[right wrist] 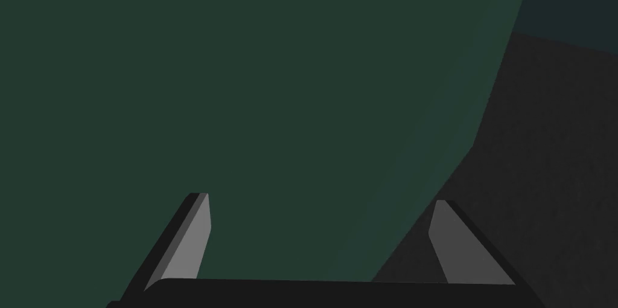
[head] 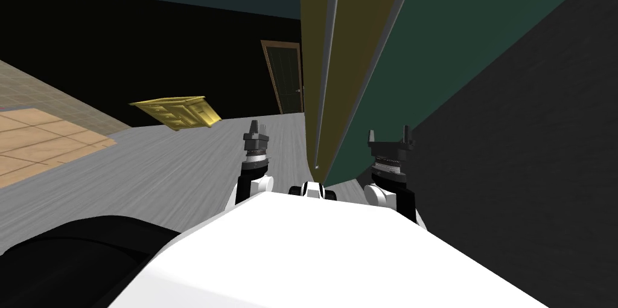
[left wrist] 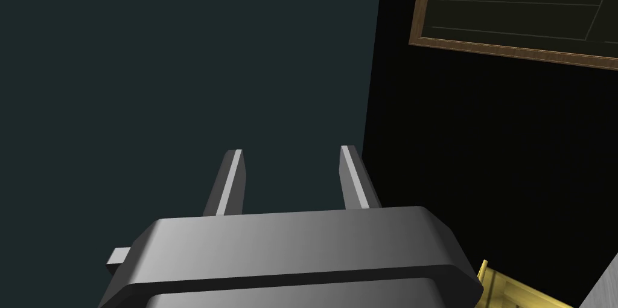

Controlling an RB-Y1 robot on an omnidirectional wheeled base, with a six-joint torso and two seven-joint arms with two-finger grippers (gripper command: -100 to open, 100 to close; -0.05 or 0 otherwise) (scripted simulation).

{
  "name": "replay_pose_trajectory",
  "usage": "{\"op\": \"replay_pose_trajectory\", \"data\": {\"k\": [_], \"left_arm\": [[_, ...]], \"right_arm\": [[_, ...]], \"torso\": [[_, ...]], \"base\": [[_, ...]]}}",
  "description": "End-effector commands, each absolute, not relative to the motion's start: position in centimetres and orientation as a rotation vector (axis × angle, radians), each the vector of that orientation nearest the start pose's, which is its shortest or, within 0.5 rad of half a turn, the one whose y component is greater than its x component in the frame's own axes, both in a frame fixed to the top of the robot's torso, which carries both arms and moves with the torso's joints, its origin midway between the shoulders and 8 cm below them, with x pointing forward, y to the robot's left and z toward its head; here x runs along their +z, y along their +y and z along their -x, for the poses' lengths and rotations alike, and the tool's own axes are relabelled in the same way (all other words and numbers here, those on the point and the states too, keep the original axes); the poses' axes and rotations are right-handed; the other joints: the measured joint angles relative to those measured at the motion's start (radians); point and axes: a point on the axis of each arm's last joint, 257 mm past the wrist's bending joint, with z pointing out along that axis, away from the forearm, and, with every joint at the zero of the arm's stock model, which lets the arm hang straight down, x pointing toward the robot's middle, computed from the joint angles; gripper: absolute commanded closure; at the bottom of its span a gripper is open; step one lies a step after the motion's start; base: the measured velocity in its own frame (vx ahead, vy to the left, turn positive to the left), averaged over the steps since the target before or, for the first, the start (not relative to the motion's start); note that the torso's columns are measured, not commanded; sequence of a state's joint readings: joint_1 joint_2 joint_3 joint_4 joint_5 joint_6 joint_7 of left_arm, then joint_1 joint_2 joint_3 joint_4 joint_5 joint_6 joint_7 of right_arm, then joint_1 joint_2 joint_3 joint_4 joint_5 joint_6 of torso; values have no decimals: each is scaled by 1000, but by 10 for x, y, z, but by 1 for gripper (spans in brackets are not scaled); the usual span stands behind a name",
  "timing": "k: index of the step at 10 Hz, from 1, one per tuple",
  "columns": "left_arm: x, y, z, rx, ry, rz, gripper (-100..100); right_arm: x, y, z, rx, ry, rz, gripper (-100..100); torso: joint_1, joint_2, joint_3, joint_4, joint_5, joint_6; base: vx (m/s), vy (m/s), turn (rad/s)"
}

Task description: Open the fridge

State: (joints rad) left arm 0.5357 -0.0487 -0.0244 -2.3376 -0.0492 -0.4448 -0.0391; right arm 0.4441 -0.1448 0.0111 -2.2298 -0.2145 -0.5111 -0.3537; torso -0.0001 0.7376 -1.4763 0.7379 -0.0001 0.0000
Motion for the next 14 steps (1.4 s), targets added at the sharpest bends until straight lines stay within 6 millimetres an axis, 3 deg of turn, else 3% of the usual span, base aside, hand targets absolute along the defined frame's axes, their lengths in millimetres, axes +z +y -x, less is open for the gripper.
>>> {"op": "replay_pose_trajectory", "data": {"k": [1,14], "left_arm": [[28,275,-340,-1236,629,674,0],[28,275,-340,-1236,629,674,0]], "right_arm": [[19,-281,-361,1895,454,-877,-100],[-3,-263,-385,2397,158,-1168,-100]], "torso": [[0,0,0,0,0,0],[4,-2,-1,-1,2,-2]], "base": [[-16,-1,27],[-17,-1,41]]}}
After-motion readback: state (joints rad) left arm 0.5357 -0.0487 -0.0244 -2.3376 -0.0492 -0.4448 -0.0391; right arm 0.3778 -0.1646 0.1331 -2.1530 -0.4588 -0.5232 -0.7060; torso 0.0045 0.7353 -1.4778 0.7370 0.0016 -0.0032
